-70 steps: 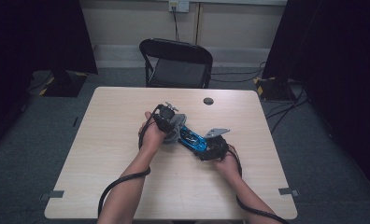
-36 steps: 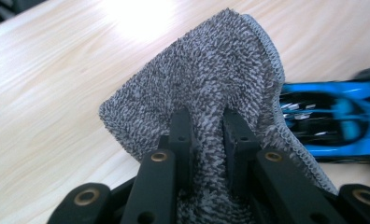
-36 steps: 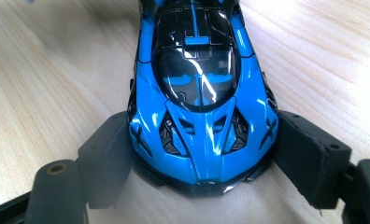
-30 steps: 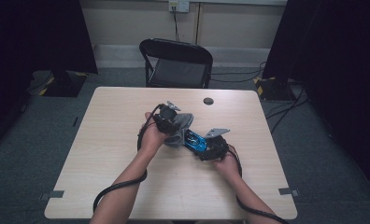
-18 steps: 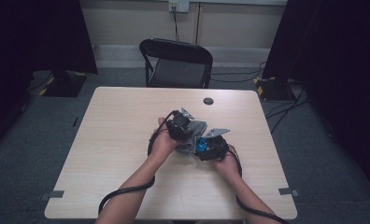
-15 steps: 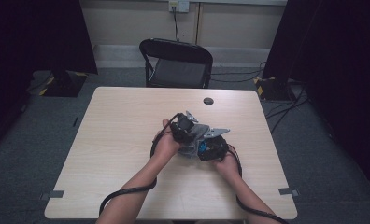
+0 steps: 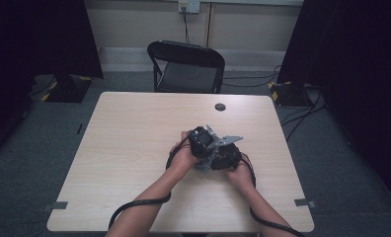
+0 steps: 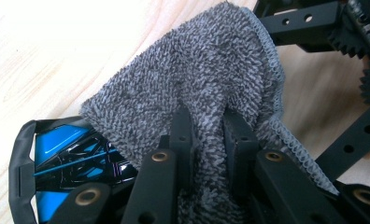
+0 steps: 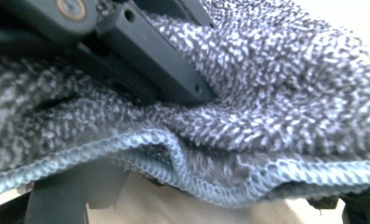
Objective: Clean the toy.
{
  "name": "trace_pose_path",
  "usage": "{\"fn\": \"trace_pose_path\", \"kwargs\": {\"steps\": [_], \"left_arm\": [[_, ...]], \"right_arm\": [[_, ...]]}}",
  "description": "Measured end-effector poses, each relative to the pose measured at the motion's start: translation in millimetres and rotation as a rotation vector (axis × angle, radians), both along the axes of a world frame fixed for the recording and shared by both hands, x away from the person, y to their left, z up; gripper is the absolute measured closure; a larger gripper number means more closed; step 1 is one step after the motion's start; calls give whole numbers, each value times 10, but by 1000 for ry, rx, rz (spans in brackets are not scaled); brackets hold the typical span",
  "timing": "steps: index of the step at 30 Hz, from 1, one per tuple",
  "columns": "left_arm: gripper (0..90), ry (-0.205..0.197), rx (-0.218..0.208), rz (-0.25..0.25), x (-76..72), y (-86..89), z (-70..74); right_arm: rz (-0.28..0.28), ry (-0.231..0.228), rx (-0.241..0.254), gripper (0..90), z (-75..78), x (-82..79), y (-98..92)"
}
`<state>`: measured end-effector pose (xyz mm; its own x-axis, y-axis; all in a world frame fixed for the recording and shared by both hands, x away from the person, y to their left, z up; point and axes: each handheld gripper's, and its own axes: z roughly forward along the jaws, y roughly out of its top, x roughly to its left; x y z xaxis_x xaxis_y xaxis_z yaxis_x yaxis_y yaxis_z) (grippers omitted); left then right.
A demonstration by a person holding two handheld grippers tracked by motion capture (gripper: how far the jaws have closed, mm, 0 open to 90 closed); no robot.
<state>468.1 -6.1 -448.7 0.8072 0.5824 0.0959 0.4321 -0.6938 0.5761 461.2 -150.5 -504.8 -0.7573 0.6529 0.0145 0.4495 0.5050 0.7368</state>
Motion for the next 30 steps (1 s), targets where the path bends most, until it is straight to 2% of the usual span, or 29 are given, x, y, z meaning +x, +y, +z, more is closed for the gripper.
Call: {"fn": "trace_pose_path", "kwargs": {"steps": [1,3,7,11,15,30], "left_arm": [[764,-12,24,-13,-9,-18,2],[764,-19,31,-11,-17,-36,0],[764,-12,13,-7,-11,-13,-4],[764,-27,22,-13,-31,-5,-5],[763,-20,8,0,-21,18,0],[757,-12,3,35,31,131,41]], "right_arm": [[0,0,0,237,0,0,0],[2,-2,0,237,-1,2,0],[2,-4,0,237,-1,3,0],[2,-3,0,238,-1,2,0],[1,-3,0,238,-1,1,0],[1,-1,1,238,-1,1,0]]}}
